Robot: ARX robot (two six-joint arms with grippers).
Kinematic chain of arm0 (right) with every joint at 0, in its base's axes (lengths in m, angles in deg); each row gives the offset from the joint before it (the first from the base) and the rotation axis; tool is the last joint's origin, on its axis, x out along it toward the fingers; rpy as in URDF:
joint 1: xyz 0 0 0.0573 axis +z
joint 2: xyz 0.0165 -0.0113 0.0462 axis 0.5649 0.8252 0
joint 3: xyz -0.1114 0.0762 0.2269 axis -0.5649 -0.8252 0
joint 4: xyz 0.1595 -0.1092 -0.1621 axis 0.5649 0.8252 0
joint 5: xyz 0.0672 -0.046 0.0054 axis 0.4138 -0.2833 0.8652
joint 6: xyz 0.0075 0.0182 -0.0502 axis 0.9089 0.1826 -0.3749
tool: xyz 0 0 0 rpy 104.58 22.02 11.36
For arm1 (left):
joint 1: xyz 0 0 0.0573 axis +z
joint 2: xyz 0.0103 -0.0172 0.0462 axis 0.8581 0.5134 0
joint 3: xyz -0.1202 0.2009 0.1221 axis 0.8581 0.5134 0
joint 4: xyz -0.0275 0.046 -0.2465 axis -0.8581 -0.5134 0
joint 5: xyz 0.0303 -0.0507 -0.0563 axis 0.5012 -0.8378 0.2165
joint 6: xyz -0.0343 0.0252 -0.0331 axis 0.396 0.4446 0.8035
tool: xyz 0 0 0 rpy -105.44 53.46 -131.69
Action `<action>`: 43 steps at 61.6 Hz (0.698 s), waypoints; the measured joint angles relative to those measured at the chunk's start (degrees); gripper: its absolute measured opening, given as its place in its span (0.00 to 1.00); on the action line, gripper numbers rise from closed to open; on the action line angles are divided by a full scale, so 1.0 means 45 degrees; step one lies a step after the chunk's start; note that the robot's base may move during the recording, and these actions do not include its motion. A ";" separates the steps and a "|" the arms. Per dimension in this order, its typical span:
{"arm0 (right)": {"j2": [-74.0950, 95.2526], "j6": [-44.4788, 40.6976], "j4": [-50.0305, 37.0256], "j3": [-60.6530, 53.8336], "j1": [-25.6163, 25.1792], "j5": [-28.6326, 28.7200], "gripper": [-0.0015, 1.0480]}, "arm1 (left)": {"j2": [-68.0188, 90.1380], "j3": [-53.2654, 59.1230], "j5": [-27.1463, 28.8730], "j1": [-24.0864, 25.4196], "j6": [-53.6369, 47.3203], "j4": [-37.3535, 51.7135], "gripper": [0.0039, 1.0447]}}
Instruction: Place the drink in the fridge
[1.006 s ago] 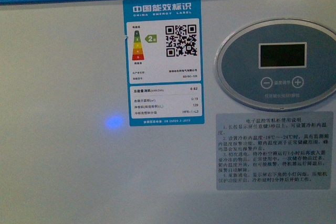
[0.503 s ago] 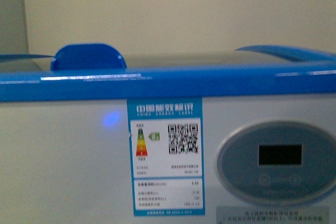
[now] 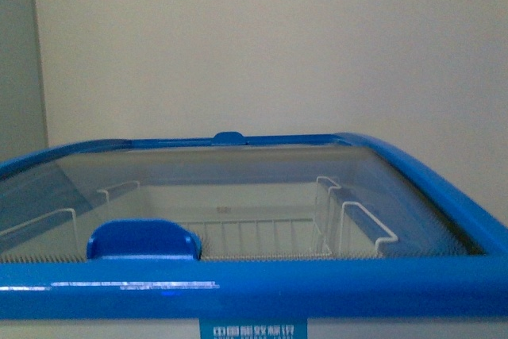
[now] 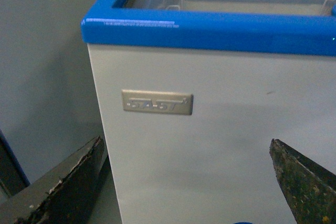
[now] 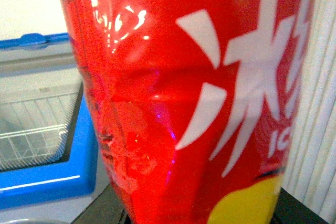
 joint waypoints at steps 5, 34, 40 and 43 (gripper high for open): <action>0.0000 0.0000 0.0000 -0.0005 0.0000 0.0000 0.36 | 0.0000 0.0000 -0.0010 0.0000 0.0000 0.0000 0.92; 0.0005 0.0010 -0.0024 0.0015 0.0000 0.0000 0.36 | 0.0005 0.0000 0.0000 0.0000 0.0000 0.0000 0.92; 0.0005 0.0010 -0.0029 0.0015 0.0000 0.0000 0.36 | 0.0000 0.0000 0.0000 0.0000 0.0000 0.0000 0.92; 0.0005 0.0010 -0.0029 0.0015 0.0000 0.0000 0.36 | 0.0005 0.0000 0.0000 0.0000 0.0000 0.0000 0.92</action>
